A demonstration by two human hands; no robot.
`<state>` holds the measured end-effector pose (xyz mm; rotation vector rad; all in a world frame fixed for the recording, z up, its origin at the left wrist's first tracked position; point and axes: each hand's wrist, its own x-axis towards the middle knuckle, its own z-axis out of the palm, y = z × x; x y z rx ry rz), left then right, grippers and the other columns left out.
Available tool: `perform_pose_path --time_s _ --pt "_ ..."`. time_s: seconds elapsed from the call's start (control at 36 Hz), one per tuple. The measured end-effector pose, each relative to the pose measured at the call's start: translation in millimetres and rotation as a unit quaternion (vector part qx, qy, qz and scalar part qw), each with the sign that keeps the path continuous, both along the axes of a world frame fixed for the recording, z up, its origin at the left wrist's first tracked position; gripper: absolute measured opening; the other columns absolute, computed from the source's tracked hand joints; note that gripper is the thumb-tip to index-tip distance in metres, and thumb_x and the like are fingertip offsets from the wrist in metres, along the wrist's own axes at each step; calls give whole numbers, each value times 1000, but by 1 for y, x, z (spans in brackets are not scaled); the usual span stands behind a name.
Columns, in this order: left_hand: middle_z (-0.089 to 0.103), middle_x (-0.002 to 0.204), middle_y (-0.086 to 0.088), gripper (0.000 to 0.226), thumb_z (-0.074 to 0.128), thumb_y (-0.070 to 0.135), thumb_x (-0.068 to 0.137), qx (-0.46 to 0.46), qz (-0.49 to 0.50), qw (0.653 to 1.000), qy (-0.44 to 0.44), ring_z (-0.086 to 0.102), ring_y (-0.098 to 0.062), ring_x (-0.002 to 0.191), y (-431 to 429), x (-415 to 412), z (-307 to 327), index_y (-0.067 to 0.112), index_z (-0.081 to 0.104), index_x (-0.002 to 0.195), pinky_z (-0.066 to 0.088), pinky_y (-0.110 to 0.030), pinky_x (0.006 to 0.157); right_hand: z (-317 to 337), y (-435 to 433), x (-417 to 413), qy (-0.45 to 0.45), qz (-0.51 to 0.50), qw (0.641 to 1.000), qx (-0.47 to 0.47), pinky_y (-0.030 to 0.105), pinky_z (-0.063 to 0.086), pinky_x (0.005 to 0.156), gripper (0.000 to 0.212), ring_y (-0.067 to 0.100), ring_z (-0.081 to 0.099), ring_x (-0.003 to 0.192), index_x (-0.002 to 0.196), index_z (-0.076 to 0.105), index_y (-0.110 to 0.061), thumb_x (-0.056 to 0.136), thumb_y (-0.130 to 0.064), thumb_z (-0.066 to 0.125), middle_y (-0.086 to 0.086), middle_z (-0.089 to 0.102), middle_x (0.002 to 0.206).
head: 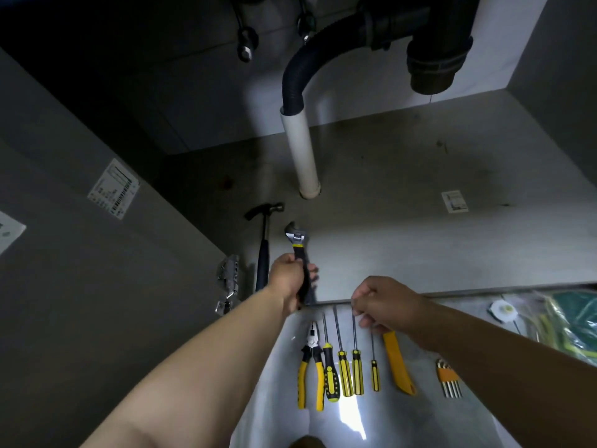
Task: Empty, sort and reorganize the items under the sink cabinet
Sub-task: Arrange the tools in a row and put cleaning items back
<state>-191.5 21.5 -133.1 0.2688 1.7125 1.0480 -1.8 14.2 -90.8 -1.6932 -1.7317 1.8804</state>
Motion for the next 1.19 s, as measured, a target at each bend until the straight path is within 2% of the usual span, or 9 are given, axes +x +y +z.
perform_pose_path --time_s 0.11,0.25,0.31,0.42,0.64,0.83,0.97,1.06,1.19 --pt "58 73 -10 26 32 7 106 -36 12 995 88 48 -21 60 12 -15 -14 14 53 94 42 -32 64 -5 4 4 6 9 999 41 22 49 59 12 13 69 73 95 65 -11 94 -11 53 6 73 90" --pt "67 95 -14 14 51 5 98 -52 -31 972 225 64 -32 93 23 -25 -18 10 63 104 53 -37 83 -8 1 4 33 0 999 41 24 52 61 13 15 72 76 95 65 -15 96 -13 52 4 73 89" --pt "67 104 -16 29 55 2 92 -59 -61 961 265 64 -35 101 24 -27 -16 9 62 119 52 -35 83 -10 0 4 33 1 998 44 24 51 61 14 16 73 76 95 65 -15 96 -11 51 4 73 89" --pt "61 127 -18 56 52 -2 89 -68 -124 924 356 59 -36 117 27 -29 -10 14 49 143 49 -38 102 -15 -2 5 33 9 998 46 21 47 57 19 15 72 72 93 66 -14 95 -7 48 5 73 90" --pt "41 146 -23 60 48 -5 90 -33 -184 867 462 45 -37 133 10 -31 -16 9 45 148 32 -30 115 -26 -3 10 59 17 996 61 12 45 45 15 11 64 61 98 65 2 96 2 50 23 69 94" --pt "48 134 -18 56 53 -7 86 36 -209 828 519 53 -33 119 -11 -31 -23 8 53 140 36 -24 107 -32 -5 14 48 34 997 54 12 48 49 17 8 63 64 106 62 7 98 2 49 24 66 99" --pt "47 122 5 33 64 13 92 133 -245 749 601 49 -11 113 -67 -12 -35 26 56 122 48 -28 99 -32 -9 14 59 48 996 45 11 44 44 12 -5 60 49 95 63 9 96 7 51 14 63 83" --pt "46 114 10 25 61 19 93 124 -296 773 547 49 -9 105 -111 5 -54 29 52 114 50 -28 93 -37 -19 18 48 69 996 34 14 46 47 21 2 61 49 80 62 -5 94 8 53 9 62 74" --pt "46 120 -2 32 64 26 92 -72 -286 855 426 52 -24 110 -159 19 -90 22 46 118 52 -45 92 -46 -37 21 -64 176 980 70 23 52 68 8 14 66 75 89 66 -14 93 -14 59 0 69 87"
